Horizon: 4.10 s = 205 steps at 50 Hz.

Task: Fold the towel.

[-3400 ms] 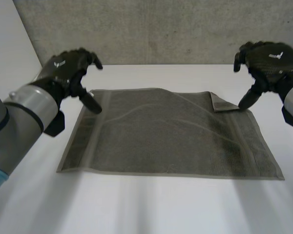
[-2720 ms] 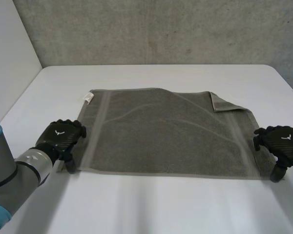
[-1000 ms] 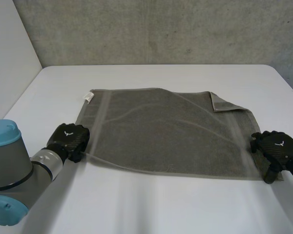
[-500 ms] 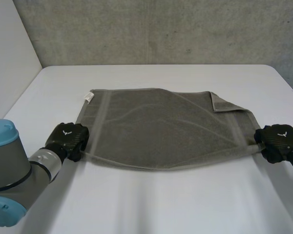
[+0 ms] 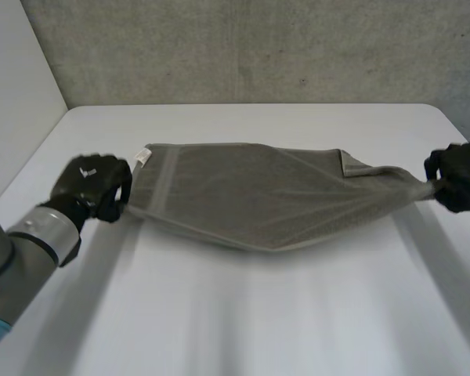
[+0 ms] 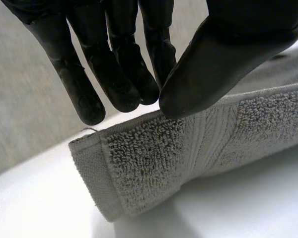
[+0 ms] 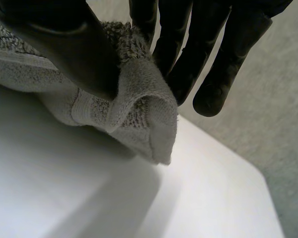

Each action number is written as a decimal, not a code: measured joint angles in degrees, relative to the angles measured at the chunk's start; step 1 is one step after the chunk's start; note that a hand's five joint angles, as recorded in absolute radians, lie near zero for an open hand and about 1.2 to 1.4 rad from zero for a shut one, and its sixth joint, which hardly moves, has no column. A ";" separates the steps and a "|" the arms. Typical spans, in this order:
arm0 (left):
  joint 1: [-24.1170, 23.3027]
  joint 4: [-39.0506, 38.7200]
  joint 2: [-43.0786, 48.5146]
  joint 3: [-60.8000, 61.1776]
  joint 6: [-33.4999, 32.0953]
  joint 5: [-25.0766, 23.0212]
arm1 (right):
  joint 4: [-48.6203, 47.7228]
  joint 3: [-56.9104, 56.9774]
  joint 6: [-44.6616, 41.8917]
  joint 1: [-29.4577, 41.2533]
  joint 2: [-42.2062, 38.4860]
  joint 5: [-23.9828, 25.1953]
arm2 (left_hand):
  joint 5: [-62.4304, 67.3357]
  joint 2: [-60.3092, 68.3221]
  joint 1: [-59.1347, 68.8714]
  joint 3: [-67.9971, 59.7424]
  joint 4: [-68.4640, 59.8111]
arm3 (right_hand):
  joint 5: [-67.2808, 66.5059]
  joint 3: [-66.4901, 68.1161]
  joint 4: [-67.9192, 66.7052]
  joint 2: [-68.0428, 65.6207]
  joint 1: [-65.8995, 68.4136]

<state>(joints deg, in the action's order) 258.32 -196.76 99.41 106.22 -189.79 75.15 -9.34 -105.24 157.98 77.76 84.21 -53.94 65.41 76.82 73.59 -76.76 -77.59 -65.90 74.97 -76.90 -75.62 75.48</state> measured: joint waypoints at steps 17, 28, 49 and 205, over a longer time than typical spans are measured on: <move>3.01 8.30 -11.04 -13.08 5.46 -0.94 | 22.46 25.33 0.74 1.27 6.19 -0.46 | 0.68 0.02 0.41 -0.05 -0.18 | 0.00 0.27 -0.01 -0.06 0.20; 2.26 9.35 2.20 -20.59 5.54 -1.04 | 28.19 38.59 -1.51 9.92 -9.21 -4.76 | -4.58 -6.25 -4.67 5.15 5.42 | 0.00 0.27 -0.02 -0.14 0.21; -2.38 7.08 8.89 0.34 3.95 -6.46 | 23.99 28.33 -6.66 15.73 -13.46 -9.57 | -61.85 -62.01 -58.54 61.63 62.26 | 0.00 0.27 -0.02 -0.34 0.22; -5.92 0.56 13.02 1.79 -5.41 0.28 | 17.52 15.90 -6.90 15.70 -12.22 -8.98 | -46.83 -46.12 -43.65 45.54 46.68 | -0.01 0.27 -0.08 -0.35 0.25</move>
<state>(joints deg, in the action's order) 252.41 -196.20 112.43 108.01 -195.20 75.43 8.18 -89.34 151.08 93.47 71.98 -62.93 18.58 30.70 29.93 -31.23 -30.91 -65.91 75.25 -76.98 -75.97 75.73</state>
